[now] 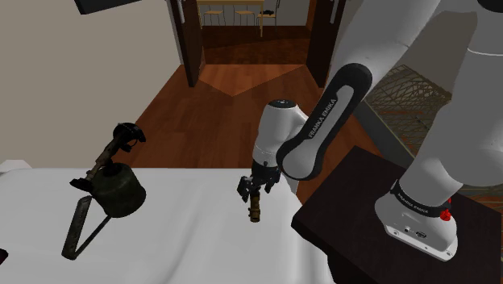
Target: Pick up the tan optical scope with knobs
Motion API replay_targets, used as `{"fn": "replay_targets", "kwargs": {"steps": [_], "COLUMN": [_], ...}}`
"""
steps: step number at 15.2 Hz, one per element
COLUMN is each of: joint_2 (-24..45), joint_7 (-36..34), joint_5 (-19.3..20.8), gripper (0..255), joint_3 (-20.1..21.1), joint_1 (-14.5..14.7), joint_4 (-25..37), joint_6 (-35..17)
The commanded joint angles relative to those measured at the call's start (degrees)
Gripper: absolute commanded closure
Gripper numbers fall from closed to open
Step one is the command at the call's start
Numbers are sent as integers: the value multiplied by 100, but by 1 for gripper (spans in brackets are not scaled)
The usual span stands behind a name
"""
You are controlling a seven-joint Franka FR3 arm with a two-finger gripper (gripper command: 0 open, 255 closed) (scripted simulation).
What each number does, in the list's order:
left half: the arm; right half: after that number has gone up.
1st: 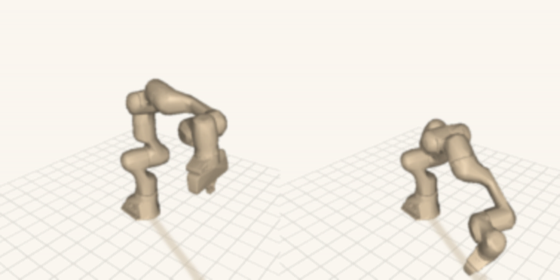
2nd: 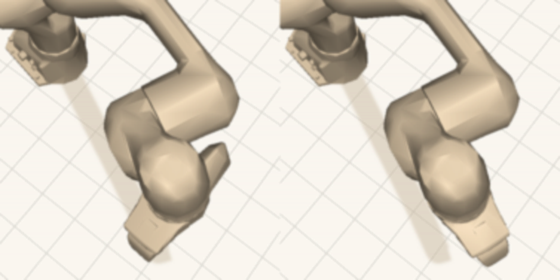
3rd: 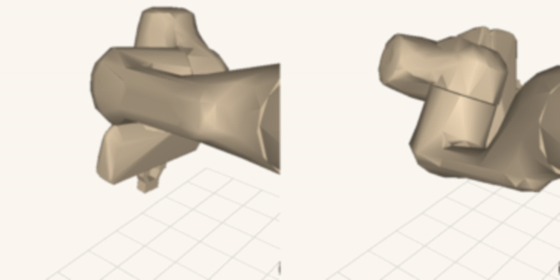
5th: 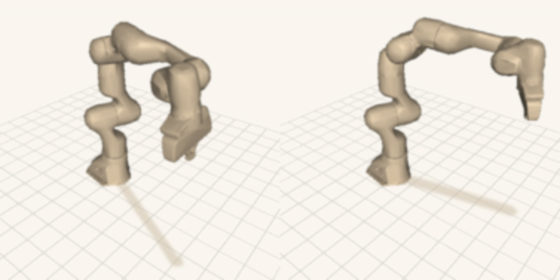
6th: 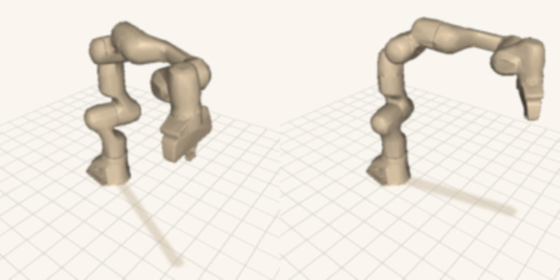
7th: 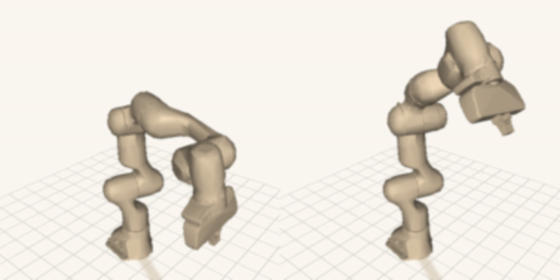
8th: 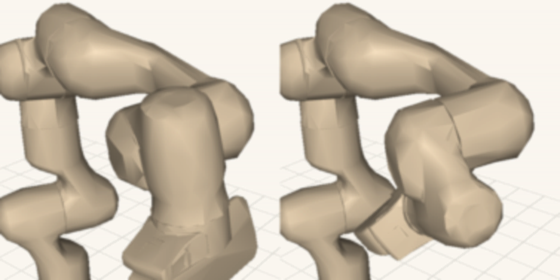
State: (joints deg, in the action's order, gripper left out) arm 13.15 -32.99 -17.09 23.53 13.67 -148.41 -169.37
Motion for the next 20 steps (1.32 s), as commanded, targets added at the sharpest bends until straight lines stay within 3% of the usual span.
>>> {"fn": "replay_targets", "kwargs": {"steps": [1,5,6,15,20], "joint_2": [202,456,446,456,-37], "joint_7": [-29,-33,-30,-33,-16], "joint_5": [64,124,123,124,-4], "gripper": [0,0,255,255,255], "joint_3": [-57,-140,-138,-140,16], "joint_1": [56,125,120,125,-4], "joint_4": [29,71,72,72,-1], "joint_6": [-174,-383,-372,-383,29]}}
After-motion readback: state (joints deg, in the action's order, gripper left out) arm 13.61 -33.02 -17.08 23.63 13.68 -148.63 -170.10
